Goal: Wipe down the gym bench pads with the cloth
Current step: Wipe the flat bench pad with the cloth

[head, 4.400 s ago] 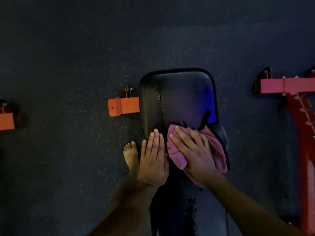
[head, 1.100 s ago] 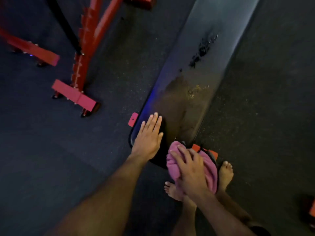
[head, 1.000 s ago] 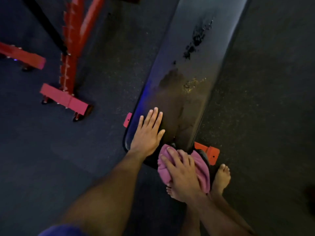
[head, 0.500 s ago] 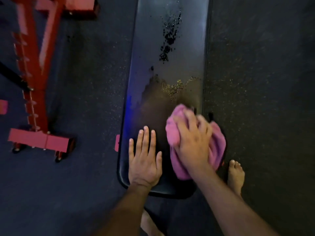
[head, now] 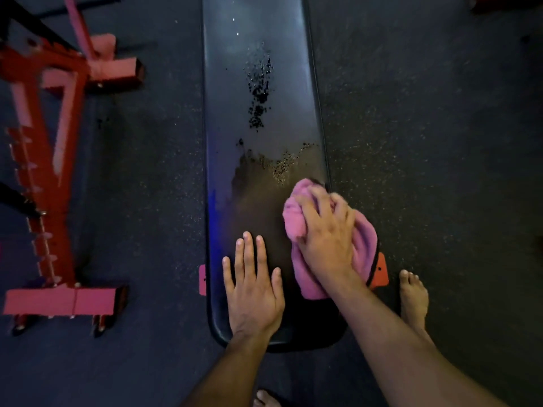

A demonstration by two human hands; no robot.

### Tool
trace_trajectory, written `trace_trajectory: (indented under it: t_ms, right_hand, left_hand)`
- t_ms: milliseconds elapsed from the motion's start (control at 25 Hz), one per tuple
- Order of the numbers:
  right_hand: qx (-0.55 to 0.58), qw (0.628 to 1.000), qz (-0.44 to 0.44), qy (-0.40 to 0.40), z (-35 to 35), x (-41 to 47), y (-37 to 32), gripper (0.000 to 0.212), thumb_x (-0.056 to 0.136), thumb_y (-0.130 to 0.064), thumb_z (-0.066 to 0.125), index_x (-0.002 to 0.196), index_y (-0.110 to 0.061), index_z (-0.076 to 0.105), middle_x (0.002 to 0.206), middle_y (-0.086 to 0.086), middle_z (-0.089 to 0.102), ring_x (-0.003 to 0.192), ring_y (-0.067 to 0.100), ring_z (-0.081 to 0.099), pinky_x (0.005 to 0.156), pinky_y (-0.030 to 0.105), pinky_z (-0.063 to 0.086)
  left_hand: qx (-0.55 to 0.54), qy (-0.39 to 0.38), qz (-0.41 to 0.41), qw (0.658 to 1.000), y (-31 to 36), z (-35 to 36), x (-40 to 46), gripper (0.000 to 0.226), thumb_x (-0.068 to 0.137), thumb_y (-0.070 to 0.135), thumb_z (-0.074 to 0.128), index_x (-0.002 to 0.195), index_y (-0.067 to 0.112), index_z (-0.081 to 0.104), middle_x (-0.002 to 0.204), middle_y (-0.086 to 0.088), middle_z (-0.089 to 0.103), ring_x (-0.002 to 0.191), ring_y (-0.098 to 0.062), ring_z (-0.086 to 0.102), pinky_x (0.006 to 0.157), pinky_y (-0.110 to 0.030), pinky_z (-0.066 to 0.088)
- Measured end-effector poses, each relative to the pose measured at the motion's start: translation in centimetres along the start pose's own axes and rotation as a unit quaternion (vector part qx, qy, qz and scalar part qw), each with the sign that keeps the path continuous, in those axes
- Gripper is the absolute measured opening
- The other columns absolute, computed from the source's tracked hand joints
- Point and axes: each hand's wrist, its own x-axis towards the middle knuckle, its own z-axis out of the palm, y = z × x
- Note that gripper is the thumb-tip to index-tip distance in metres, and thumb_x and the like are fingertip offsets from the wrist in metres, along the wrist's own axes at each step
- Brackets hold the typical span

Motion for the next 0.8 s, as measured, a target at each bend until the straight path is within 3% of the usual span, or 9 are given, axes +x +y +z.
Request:
trace_trajectory:
  t_ms: [80, 160, 280, 400, 560, 680, 800]
  right_hand:
    - [0.017, 0.999, -0.024, -0.030, -0.3, -6.1, 1.0, 0.065, 0.079, -0.021, 0.065, 0.142, -0.026, 0.050, 0.151, 0.002, 0.040, 0.129, 0.035, 0.044, 0.103, 0.054, 0.043]
    - [0.036, 0.998, -0.038, -0.043, -1.6, -10.6, 1.9, 0.076, 0.070, -0.018, 0.076, 0.141, -0.028, 0.050, 0.152, 0.000, 0.041, 0.129, 0.035, 0.045, 0.102, 0.054, 0.045]
    - [0.078, 0.996, -0.020, -0.030, -0.9, -5.1, 1.7, 0.068, 0.074, -0.018, 0.073, 0.138, -0.025, 0.052, 0.149, 0.003, 0.044, 0.128, 0.035, 0.044, 0.100, 0.052, 0.046]
    - [0.154, 0.987, 0.051, 0.018, -1.0, 2.7, 0.5, 0.056, 0.079, -0.016, 0.066, 0.134, -0.022, 0.059, 0.144, 0.000, 0.050, 0.124, 0.029, 0.046, 0.102, 0.043, 0.042]
    - [0.357, 0.921, 0.145, 0.051, -0.8, -3.3, 6.1, 0.050, 0.087, 0.002, 0.069, 0.130, -0.024, 0.065, 0.137, -0.005, 0.058, 0.128, 0.017, 0.054, 0.108, 0.035, 0.045]
    - [0.457, 0.861, 0.223, -0.001, 0.0, -9.1, 6.6, 0.033, 0.102, -0.017, 0.061, 0.130, -0.035, 0.060, 0.132, -0.013, 0.062, 0.129, 0.012, 0.057, 0.110, 0.032, 0.044]
    - [0.450, 0.849, 0.277, -0.029, 0.6, -8.0, 4.4, 0.015, 0.105, -0.026, 0.058, 0.115, -0.035, 0.063, 0.116, -0.024, 0.064, 0.121, 0.008, 0.059, 0.097, 0.009, 0.040]
  left_hand:
    - [-0.015, 0.011, 0.030, 0.999, -0.5, -1.3, 1.7, 0.064, 0.107, 0.046, 0.027, 0.163, 0.016, 0.024, 0.172, -0.009, 0.018, 0.157, -0.026, 0.025, 0.125, -0.052, 0.019]
    - [-0.022, 0.016, 0.073, 0.997, -0.5, -2.6, 6.1, 0.064, 0.108, 0.048, 0.026, 0.164, 0.019, 0.020, 0.172, -0.008, 0.017, 0.158, -0.023, 0.020, 0.128, -0.050, 0.017]
    - [-0.012, -0.008, 0.112, 0.994, 0.1, -3.2, 12.2, 0.066, 0.108, 0.048, 0.023, 0.167, 0.022, 0.010, 0.175, -0.004, 0.004, 0.161, -0.018, 0.002, 0.130, -0.051, 0.008]
    - [0.010, -0.006, 0.123, 0.992, 0.0, -1.7, 12.7, 0.067, 0.106, 0.046, 0.025, 0.167, 0.022, 0.012, 0.175, -0.003, 0.003, 0.161, -0.018, 0.000, 0.130, -0.051, 0.007]
    - [0.017, 0.000, 0.121, 0.993, -0.1, -1.5, 12.6, 0.069, 0.105, 0.048, 0.025, 0.167, 0.021, 0.011, 0.175, -0.005, 0.004, 0.161, -0.020, 0.002, 0.130, -0.054, 0.009]
    - [0.014, 0.003, 0.127, 0.992, 0.1, -1.6, 12.6, 0.069, 0.105, 0.047, 0.027, 0.167, 0.021, 0.009, 0.175, -0.006, 0.005, 0.161, -0.022, 0.004, 0.129, -0.055, 0.011]
    - [0.012, 0.012, 0.134, 0.991, -0.1, -1.2, 12.5, 0.069, 0.105, 0.046, 0.029, 0.166, 0.020, 0.008, 0.174, -0.008, 0.007, 0.161, -0.024, 0.006, 0.129, -0.056, 0.011]
